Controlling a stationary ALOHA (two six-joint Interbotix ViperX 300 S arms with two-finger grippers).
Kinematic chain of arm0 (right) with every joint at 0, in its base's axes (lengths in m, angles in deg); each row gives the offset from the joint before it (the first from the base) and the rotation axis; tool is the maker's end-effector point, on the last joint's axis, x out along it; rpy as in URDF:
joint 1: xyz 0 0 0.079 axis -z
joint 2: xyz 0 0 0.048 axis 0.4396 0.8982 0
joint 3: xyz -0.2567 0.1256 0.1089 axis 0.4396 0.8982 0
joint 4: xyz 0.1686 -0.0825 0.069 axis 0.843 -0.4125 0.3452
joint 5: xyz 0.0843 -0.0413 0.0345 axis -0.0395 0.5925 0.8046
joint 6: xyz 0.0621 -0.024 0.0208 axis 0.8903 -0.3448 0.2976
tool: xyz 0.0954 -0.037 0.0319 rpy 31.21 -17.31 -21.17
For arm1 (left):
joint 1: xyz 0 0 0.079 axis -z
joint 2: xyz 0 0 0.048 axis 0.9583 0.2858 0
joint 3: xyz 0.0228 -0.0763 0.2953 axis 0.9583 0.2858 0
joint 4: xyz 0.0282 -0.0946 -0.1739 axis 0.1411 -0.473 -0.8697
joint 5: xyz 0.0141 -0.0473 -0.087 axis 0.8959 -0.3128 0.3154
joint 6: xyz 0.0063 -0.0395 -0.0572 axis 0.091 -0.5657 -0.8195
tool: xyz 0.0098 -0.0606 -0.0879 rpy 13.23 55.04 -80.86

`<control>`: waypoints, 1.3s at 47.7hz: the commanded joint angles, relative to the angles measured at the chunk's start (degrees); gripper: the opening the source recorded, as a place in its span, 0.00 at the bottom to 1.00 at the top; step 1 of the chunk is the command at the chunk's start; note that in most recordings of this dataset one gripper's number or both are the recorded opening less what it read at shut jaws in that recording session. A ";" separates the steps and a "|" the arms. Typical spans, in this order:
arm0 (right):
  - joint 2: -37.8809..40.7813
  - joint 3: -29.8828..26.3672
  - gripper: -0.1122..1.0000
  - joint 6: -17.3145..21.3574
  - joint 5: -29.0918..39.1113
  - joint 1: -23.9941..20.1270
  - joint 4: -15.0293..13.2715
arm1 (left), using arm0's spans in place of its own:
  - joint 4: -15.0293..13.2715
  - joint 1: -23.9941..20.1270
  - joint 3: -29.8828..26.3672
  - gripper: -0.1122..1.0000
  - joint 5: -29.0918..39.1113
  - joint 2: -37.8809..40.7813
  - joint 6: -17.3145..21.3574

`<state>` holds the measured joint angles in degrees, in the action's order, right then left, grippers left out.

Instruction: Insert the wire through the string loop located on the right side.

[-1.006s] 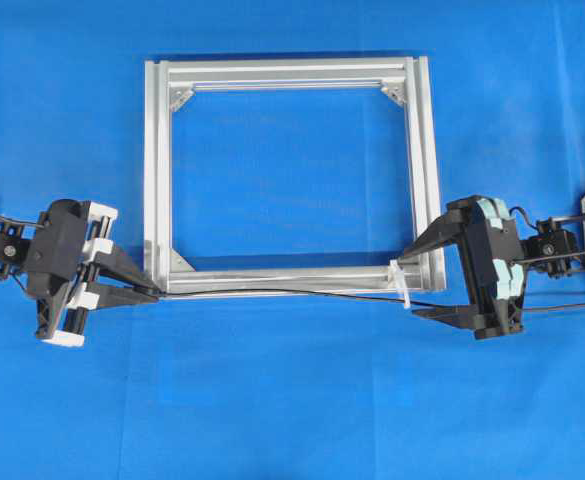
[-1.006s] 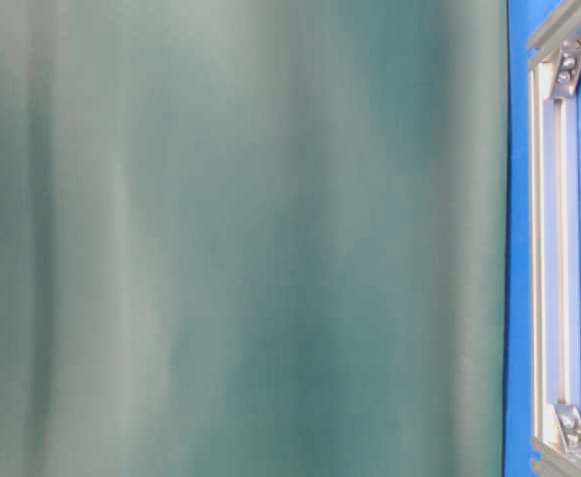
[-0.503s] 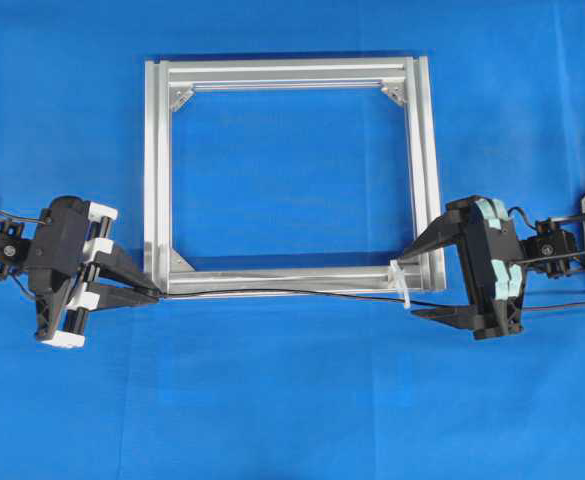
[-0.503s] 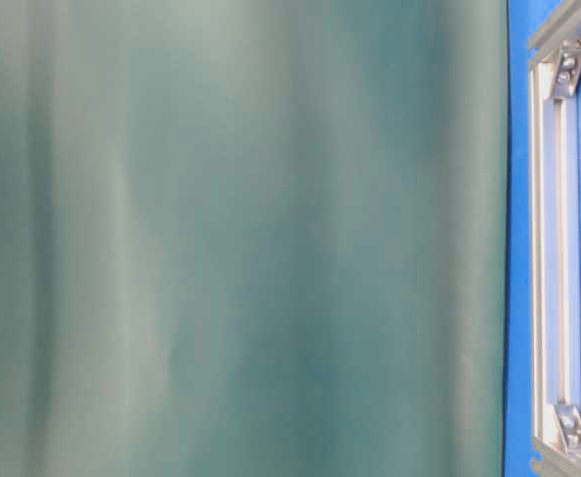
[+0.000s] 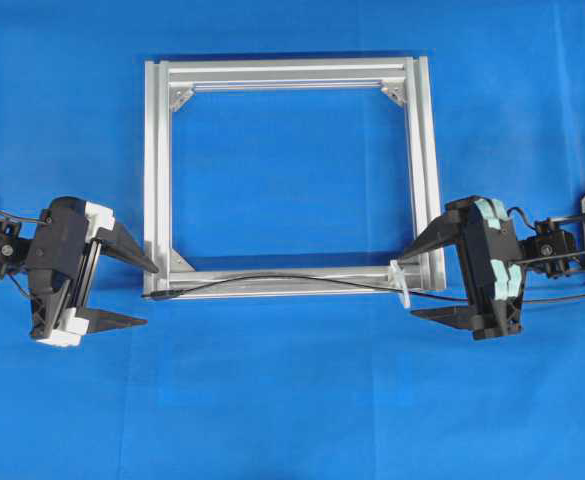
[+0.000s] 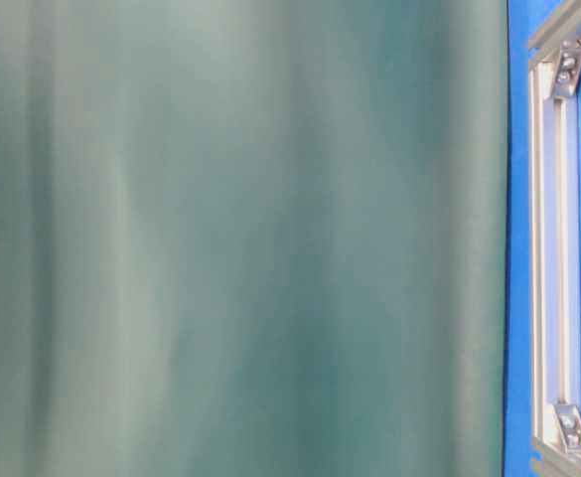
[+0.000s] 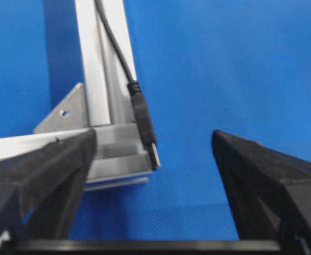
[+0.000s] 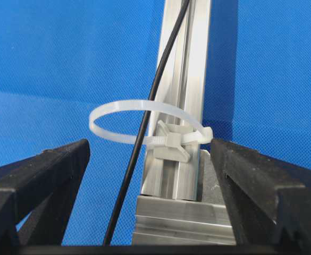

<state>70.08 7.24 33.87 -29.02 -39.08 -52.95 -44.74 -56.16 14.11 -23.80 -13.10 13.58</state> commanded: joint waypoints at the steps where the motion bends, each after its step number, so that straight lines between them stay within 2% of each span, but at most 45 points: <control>1: -0.97 -1.14 0.91 0.09 0.44 0.09 -0.09 | 0.09 -0.26 -0.79 0.85 -0.18 -0.97 -0.09; 10: -3.43 -2.81 0.91 -0.09 5.71 0.00 -0.09 | 0.09 -0.44 -2.46 0.86 1.76 -3.25 0.18; 23: -12.30 -3.43 0.91 -0.09 12.83 0.09 -0.09 | 0.09 -2.29 -5.27 0.86 10.81 -8.44 0.62; 32: -16.44 -2.46 0.90 -0.09 13.71 0.26 -0.09 | 0.09 -3.08 -5.01 0.86 11.69 -10.37 0.62; 62: -16.61 -2.29 0.91 -0.09 14.06 0.62 -0.62 | 0.09 -4.04 -5.10 0.86 12.04 -10.72 0.62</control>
<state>53.82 5.39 33.87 -14.78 -38.64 -53.48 -44.82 -60.03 9.71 -11.59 -23.20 14.11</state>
